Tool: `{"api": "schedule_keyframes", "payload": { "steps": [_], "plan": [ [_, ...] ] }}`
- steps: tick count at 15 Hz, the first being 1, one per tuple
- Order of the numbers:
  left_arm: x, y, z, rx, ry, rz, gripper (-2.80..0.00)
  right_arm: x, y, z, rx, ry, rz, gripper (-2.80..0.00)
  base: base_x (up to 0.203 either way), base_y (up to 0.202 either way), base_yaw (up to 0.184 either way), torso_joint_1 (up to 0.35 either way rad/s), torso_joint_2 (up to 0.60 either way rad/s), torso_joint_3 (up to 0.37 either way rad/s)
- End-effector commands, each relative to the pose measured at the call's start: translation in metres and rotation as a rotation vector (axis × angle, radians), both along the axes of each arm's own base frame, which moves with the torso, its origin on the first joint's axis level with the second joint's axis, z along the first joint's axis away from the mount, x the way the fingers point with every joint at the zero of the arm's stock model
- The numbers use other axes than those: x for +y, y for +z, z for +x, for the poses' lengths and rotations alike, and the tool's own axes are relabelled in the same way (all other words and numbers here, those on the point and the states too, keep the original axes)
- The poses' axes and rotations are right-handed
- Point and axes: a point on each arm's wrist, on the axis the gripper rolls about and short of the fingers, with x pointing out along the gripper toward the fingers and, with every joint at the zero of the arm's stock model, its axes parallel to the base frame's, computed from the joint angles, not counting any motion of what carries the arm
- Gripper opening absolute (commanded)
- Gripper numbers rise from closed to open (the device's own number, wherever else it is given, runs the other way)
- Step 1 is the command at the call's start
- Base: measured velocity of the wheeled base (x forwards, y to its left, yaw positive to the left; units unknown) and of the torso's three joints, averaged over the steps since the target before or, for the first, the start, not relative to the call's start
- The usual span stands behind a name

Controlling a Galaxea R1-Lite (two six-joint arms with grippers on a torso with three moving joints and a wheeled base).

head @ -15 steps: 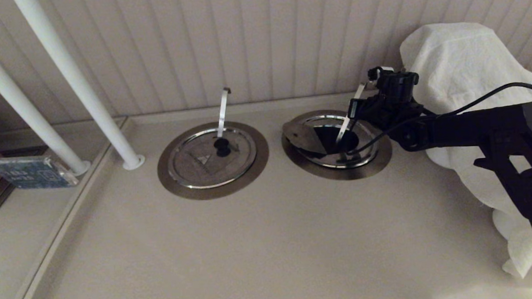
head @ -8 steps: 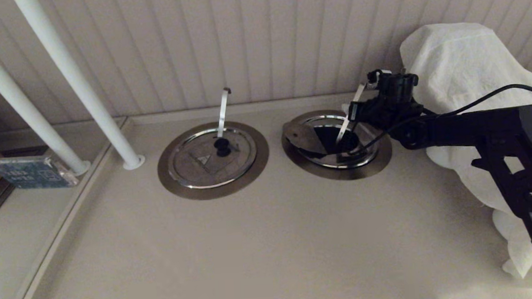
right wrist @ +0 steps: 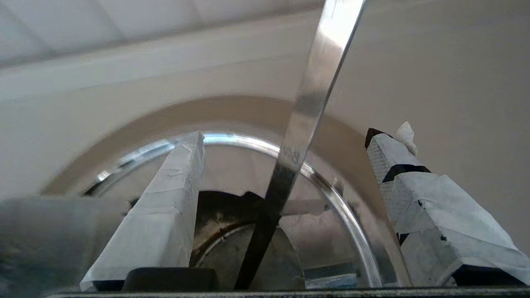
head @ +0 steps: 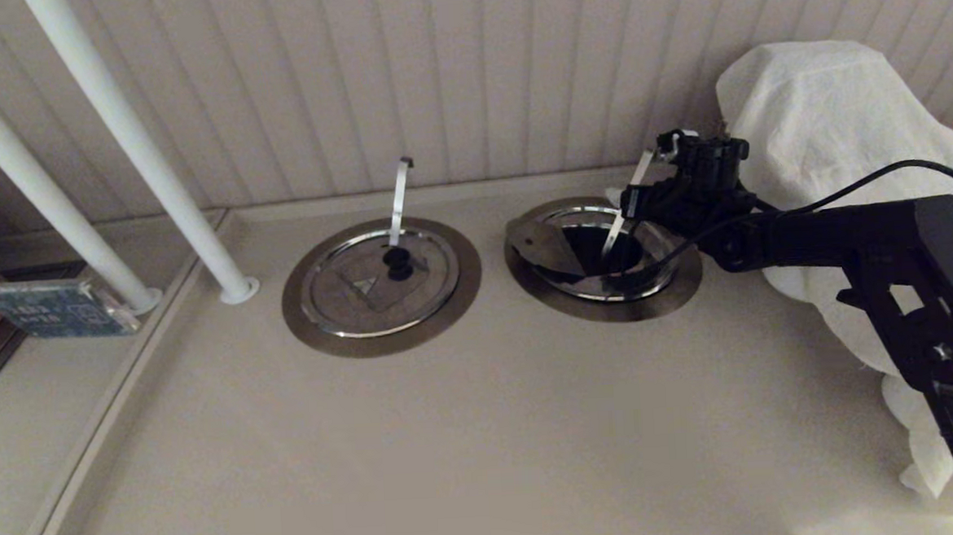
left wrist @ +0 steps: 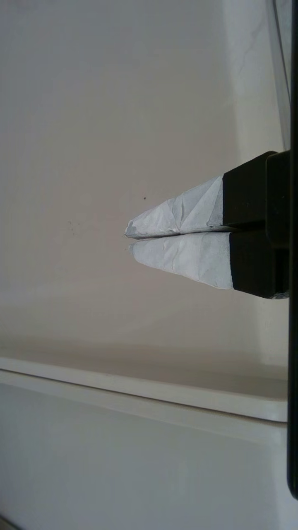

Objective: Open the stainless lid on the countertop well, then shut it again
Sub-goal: Stir with a spoon

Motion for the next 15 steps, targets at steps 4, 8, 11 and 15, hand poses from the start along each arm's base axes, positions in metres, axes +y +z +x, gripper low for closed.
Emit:
{"api": "schedule_keyframes", "payload": {
  "steps": [4,8,11,15],
  "plan": [
    [0.0,0.0,0.0,-0.001,-0.001,0.0,-2.8,-0.008,-0.018,0.008,0.025,0.006,-0.003,0.0,0.0,0.0,0.0,0.0,0.0,0.0],
    [0.0,0.0,0.0,0.0,-0.001,0.0,-2.8,-0.009,-0.023,0.012,-0.034,0.002,0.006,0.0,0.0,0.0,0.0,0.0,0.0,0.0],
    [0.0,0.0,0.0,0.0,-0.001,0.0,-2.8,-0.008,-0.031,0.016,-0.045,0.005,0.006,0.0,0.0,0.0,0.0,0.0,0.0,0.0],
    [0.0,0.0,0.0,0.0,-0.001,0.0,-2.8,-0.008,-0.037,0.017,-0.037,0.006,0.002,0.0,0.0,0.0,0.0,0.0,0.0,0.0]
  ]
}}
